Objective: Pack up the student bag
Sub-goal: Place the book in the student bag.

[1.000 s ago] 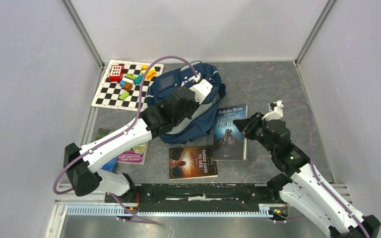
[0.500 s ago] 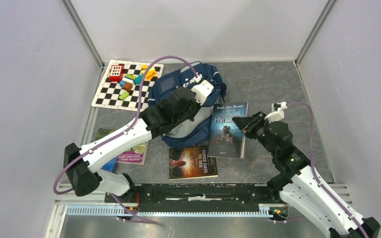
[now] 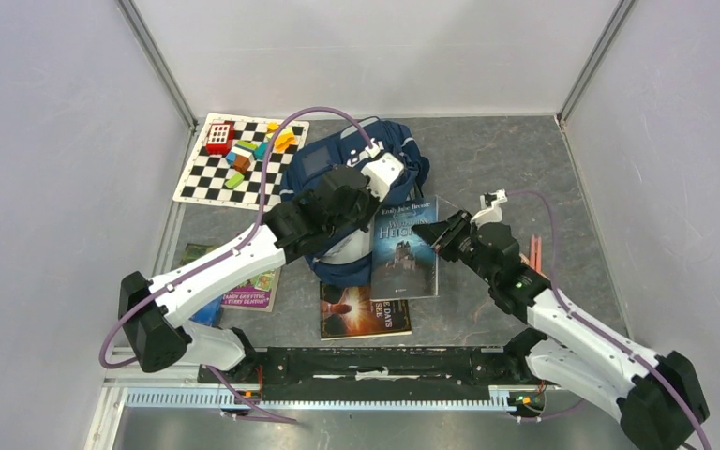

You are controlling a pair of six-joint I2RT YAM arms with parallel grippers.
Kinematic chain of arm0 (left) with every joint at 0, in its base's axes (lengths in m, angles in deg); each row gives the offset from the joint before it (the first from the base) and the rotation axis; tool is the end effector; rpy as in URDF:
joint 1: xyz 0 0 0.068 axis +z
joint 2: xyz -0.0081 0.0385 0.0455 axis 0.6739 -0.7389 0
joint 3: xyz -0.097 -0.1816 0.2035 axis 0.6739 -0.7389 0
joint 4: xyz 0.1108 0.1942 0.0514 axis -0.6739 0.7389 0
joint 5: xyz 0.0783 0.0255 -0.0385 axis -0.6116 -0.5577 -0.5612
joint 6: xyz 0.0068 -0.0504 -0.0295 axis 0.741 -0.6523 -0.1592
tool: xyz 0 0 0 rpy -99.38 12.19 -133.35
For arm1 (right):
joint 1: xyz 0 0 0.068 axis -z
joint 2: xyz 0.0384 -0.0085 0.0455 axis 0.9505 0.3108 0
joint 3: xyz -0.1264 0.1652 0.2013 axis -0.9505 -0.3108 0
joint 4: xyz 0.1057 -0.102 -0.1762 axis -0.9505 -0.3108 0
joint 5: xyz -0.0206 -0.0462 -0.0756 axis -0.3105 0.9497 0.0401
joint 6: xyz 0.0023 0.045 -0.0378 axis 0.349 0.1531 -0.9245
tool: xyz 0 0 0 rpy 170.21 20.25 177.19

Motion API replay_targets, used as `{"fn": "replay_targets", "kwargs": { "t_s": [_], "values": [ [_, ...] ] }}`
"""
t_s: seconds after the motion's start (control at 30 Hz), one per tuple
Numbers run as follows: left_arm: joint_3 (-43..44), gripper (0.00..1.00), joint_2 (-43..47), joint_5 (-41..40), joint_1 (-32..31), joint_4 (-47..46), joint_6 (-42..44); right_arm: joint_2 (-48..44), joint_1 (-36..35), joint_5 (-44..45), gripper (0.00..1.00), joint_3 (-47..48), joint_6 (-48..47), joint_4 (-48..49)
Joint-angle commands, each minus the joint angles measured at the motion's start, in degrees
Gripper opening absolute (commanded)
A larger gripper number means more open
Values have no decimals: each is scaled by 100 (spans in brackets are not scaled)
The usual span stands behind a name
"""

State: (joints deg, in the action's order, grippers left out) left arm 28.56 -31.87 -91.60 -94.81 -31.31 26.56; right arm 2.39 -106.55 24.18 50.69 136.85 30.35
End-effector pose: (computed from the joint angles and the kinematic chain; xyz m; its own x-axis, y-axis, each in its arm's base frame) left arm 0.1781 -0.2164 0.3738 -0.2352 0.4251 -0.8740 0.6743 0.7190 0.1683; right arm 0.1354 0.0917 0.2750 -0.5737 0.7095 -0.4091 -0.0476 0.4698 0.8815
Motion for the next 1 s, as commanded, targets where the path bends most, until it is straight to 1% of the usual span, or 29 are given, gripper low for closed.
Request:
{"fn": "replay_targets", "kwargs": {
  "t_s": [0.0,0.13,0.2,0.37,0.5,0.73,0.9,0.97],
  "values": [
    [68,2,511,517,-21,-1029,-356,343,-24,189,0,-104,407,1344],
    [35,2,612,745,14,-1079,-373,691,-19,430,0,-245,541,1682],
    [29,2,615,834,33,-1063,-544,801,-24,538,0,-292,649,1983],
    [-63,2,625,1042,85,-1074,-685,1039,-9,1024,0,-196,982,2540],
    [-88,2,615,1177,103,-1080,-778,1384,35,1205,0,-65,1234,3143],
    [-119,2,656,1242,129,-1114,-894,2396,46,970,0,492,1306,3951],
    [-201,2,745,1242,421,-1123,-1065,2900,54,973,0,468,1561,4900],
    [-226,2,772,1242,482,-1116,-1103,2995,64,946,0,578,1508,4908]
  ]
}}
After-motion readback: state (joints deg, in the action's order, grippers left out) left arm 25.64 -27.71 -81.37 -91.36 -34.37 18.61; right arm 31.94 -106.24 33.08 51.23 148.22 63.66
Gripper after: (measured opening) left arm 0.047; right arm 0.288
